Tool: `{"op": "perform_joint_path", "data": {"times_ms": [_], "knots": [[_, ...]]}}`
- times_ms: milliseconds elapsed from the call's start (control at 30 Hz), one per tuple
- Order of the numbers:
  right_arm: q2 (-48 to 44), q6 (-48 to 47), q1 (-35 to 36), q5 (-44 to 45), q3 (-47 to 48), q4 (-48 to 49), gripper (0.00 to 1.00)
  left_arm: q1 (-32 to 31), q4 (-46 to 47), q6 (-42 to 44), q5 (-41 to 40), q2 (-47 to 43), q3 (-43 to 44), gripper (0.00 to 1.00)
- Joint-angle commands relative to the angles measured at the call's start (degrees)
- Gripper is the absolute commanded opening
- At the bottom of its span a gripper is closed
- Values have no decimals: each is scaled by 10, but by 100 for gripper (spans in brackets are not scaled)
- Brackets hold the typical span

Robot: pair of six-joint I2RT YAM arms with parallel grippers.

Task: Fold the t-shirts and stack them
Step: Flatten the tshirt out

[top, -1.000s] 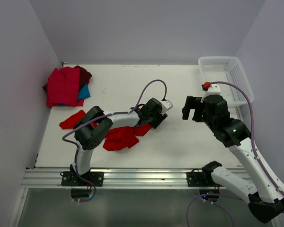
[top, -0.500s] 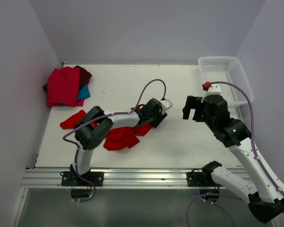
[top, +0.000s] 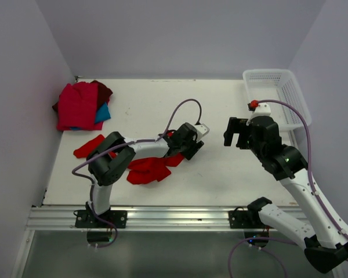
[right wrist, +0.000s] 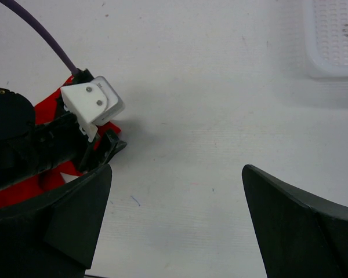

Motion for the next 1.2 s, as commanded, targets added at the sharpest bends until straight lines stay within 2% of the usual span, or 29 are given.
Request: {"op": "perform_joint_path", "data": {"times_ms": [0,167,267,300,367,400,500,633,833,1000,1167], "knots": [[-3,2,-1,4,5,4,99,-14,-10,-7,-17,-30,-7,62],[-2,1,-1,4,4,5,99,-23,-33,-18,-26,-24,-1,61],[-2,2,-2,4,0,9,99,-23,-32,-25,-24,-8,-7,53],[-2,2,-2,4,0,8,99,-23,-32,-27,-25,-4,-9,43],[-4,2,-2,5,-2,8,99,-23,-26,-31,-29,5,-15,32],[-5,1,-2,7,-2,8,99,-23,-26,-32,-31,7,-16,24],[-7,1,-2,9,-1,5,99,-23,-31,-36,-44,14,-16,10],[-8,2,-1,8,-3,5,99,-23,-32,-38,-56,8,-16,0],[-6,1,-2,5,-3,5,99,-23,-32,-31,-64,-26,-10,0],[-7,1,-2,5,-5,5,99,-23,-74,0,-118,-80,43,0],[-7,3,-2,9,-12,9,99,-22,-185,63,-195,-107,211,0]]}}
